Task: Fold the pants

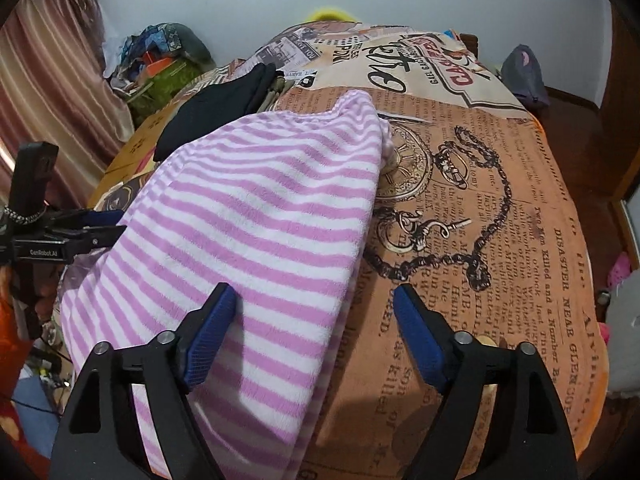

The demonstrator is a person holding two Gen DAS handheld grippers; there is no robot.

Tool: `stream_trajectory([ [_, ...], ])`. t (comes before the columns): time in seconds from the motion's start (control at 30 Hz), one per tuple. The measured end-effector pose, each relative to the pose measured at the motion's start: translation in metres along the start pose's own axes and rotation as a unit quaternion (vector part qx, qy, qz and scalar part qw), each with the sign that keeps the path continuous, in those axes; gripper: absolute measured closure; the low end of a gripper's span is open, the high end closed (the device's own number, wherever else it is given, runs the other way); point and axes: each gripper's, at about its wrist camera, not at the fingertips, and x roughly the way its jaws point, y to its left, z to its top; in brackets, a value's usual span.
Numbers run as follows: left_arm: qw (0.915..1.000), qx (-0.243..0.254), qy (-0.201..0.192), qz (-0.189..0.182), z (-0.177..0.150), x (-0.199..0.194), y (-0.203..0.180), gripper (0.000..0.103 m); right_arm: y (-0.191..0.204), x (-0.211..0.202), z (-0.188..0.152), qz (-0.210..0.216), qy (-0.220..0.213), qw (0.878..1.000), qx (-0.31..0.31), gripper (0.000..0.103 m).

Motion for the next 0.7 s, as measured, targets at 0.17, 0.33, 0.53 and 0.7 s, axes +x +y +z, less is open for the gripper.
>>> stream_trajectory([
  [0.17, 0.9989, -0.018, 0.017, -0.041, 0.005, 0.008, 0.009, 0.016, -0.013, 0.010, 0.004, 0.047, 0.016, 0.998, 0.028, 0.022],
  [0.33, 0.9953, -0.040, 0.039, -0.079, 0.012, 0.019, 0.019, 0.011, -0.024, 0.020, 0.007, 0.094, 0.038, 0.993, 0.055, 0.020],
  [0.53, 0.9889, -0.069, 0.053, -0.121, 0.017, 0.030, 0.030, 0.008, -0.020, 0.023, 0.008, 0.104, 0.043, 0.993, 0.042, 0.015],
  [0.7, 0.9868, -0.062, 0.052, -0.140, 0.025, 0.034, 0.021, 0.008, -0.010, 0.027, 0.015, 0.122, 0.046, 0.991, 0.031, 0.015],
])
